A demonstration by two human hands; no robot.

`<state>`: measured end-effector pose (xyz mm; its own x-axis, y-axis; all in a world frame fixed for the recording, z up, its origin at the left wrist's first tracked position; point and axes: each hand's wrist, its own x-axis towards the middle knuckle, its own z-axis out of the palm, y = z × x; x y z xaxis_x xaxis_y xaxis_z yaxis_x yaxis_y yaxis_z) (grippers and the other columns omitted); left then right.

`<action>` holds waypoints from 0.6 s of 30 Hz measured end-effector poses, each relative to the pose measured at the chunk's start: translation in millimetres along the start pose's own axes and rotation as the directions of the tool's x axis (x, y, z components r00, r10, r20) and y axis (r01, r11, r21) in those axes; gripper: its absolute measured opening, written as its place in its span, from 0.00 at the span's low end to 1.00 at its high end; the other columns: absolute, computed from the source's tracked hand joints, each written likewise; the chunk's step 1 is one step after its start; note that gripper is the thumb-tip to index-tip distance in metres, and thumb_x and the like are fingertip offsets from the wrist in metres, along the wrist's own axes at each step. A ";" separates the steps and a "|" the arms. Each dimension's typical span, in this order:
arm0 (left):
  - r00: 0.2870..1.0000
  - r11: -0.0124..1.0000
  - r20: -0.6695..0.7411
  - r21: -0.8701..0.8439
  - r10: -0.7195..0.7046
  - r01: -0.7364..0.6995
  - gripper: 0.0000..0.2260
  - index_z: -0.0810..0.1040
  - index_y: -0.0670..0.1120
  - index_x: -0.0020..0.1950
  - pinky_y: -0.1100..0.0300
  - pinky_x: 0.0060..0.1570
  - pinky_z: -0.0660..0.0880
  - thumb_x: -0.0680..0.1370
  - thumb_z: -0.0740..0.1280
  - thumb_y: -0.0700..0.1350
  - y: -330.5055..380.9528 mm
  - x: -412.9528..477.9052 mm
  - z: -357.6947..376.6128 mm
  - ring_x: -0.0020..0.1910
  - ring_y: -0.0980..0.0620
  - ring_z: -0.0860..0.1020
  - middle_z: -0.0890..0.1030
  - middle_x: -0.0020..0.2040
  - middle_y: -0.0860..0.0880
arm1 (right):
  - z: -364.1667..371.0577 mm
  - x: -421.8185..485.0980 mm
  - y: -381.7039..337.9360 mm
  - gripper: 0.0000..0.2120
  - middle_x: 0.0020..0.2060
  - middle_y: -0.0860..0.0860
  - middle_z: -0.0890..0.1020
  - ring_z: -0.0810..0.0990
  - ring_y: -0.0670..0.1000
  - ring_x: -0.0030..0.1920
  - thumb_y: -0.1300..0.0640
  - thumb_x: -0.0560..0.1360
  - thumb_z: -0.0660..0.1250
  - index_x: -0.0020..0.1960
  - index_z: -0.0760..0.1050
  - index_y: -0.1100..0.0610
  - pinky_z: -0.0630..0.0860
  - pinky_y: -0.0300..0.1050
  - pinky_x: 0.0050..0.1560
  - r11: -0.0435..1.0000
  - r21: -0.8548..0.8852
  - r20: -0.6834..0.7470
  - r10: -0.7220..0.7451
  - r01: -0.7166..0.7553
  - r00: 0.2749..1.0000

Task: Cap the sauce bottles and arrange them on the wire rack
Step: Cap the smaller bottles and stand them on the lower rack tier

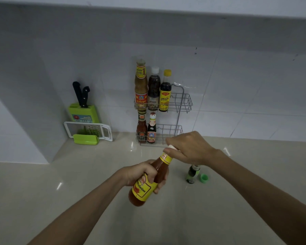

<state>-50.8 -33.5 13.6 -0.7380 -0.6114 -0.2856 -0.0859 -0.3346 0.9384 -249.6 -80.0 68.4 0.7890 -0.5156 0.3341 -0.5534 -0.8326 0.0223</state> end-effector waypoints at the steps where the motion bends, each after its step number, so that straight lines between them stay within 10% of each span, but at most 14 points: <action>1: 1.000 1.000 0.013 0.001 0.000 0.000 0.17 0.73 0.39 0.46 0.58 0.35 0.73 0.57 0.60 0.35 0.5 1.3 1.0 0.29 0.45 0.76 0.77 0.32 0.41 | -1.5 2.2 3.4 0.16 0.26 0.45 0.66 0.64 0.50 0.24 0.43 0.78 0.49 0.36 0.60 0.50 0.61 0.42 0.26 0.999 -0.036 -0.010 -0.012 0.011 1.000; 4: 0.944 0.993 -0.329 0.119 0.027 0.012 0.12 0.75 0.43 0.40 0.60 0.32 0.71 0.58 0.64 0.36 0.9 8.9 11.9 0.28 0.47 0.75 0.77 0.32 0.43 | 2.4 9.8 -1.1 0.21 0.27 0.51 0.71 0.69 0.54 0.30 0.43 0.75 0.46 0.34 0.65 0.56 0.67 0.47 0.32 0.962 0.006 0.112 0.272 -0.274 0.956; 8: 0.686 0.840 -0.715 0.450 0.136 0.303 0.12 0.73 0.50 0.36 0.60 0.32 0.69 0.56 0.71 0.45 -14.0 21.8 17.8 0.28 0.50 0.75 0.78 0.30 0.51 | 9.0 19.6 -10.2 0.23 0.35 0.53 0.73 0.73 0.56 0.42 0.41 0.79 0.49 0.34 0.66 0.57 0.68 0.47 0.42 0.684 0.010 0.375 0.674 -0.730 0.637; 14: 0.982 0.996 -0.173 -0.042 0.072 -0.081 0.17 0.74 0.38 0.45 0.57 0.35 0.73 0.57 0.62 0.36 -6.2 1.9 7.7 0.29 0.44 0.74 0.76 0.33 0.39 | 6.9 15.3 -11.5 0.17 0.24 0.46 0.69 0.68 0.44 0.26 0.36 0.77 0.51 0.42 0.66 0.48 0.67 0.46 0.31 0.926 0.264 0.097 0.251 -0.268 0.963; 18: 0.847 0.966 -0.525 0.252 0.084 0.061 0.09 0.74 0.46 0.36 0.56 0.33 0.71 0.57 0.68 0.40 -7.4 11.9 15.8 0.30 0.45 0.74 0.77 0.33 0.44 | 27.1 19.9 -16.2 0.13 0.26 0.47 0.70 0.71 0.53 0.31 0.48 0.75 0.53 0.32 0.63 0.50 0.67 0.45 0.34 0.806 0.266 0.033 0.541 -0.529 0.840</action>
<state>-69.6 -27.0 6.2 -0.2805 -0.9224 -0.2653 -0.2961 -0.1798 0.9381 -217.6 -82.2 49.1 0.3724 -0.8903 0.2620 -0.7924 -0.4520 -0.4097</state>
